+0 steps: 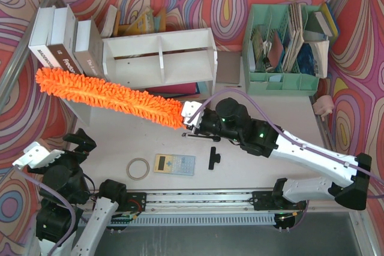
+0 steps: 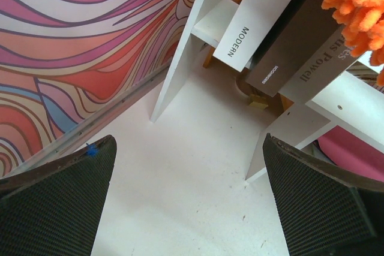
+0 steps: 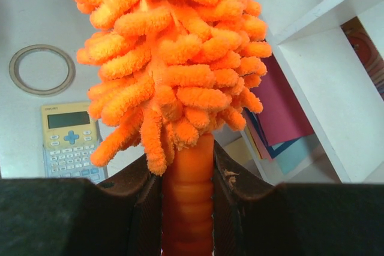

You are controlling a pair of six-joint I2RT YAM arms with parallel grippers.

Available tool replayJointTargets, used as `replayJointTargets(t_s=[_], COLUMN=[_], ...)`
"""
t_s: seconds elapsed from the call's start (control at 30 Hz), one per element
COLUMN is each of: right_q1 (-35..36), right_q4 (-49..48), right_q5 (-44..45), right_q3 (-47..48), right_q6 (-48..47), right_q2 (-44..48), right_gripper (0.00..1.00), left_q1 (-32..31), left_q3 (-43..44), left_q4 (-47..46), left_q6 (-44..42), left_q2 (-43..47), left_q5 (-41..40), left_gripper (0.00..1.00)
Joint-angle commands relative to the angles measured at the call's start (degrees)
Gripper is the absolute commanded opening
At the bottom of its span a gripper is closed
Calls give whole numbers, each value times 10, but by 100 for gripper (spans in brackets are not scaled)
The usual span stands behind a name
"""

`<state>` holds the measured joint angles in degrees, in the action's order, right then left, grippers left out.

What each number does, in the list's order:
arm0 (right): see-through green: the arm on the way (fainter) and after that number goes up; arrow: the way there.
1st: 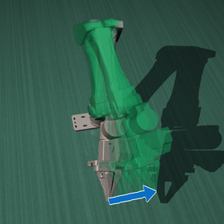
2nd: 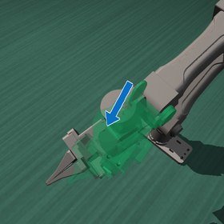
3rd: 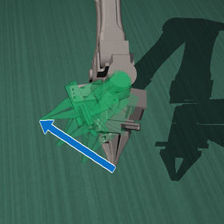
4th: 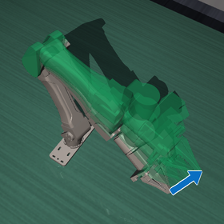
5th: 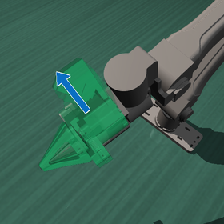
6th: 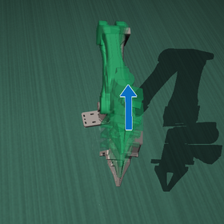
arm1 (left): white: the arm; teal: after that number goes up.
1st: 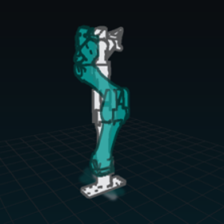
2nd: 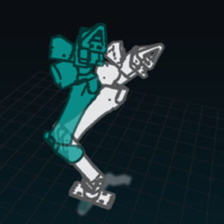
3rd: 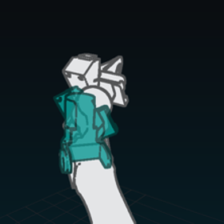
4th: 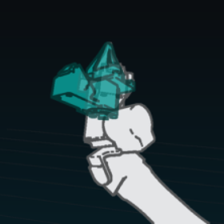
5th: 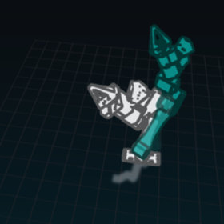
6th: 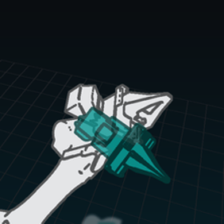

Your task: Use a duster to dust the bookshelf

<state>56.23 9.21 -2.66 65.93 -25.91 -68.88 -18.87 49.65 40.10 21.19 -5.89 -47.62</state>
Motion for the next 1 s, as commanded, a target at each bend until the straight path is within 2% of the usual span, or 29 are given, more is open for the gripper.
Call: replayJointTargets(t_s=[0.0,0.17,0.57,0.97], right_q1=[-2,-3,-2,-3], right_q4=[-62,-81,-82,-92], right_q5=[29,48,28,30], right_q3=[-3,-12,0,-45], right_q6=[-18,-32,-22,-15], right_q2=[32,39,24,32], right_gripper=[0,0,0,0], left_q1=[-4,-4,-4,-3], left_q3=[0,-1,1,0], left_q4=[-5,-11,-9,-3], left_q6=[0,-5,0,3], left_q2=[1,1,-8,11], left_q5=[-1,11,25,5], left_gripper=[99,98,98,99])
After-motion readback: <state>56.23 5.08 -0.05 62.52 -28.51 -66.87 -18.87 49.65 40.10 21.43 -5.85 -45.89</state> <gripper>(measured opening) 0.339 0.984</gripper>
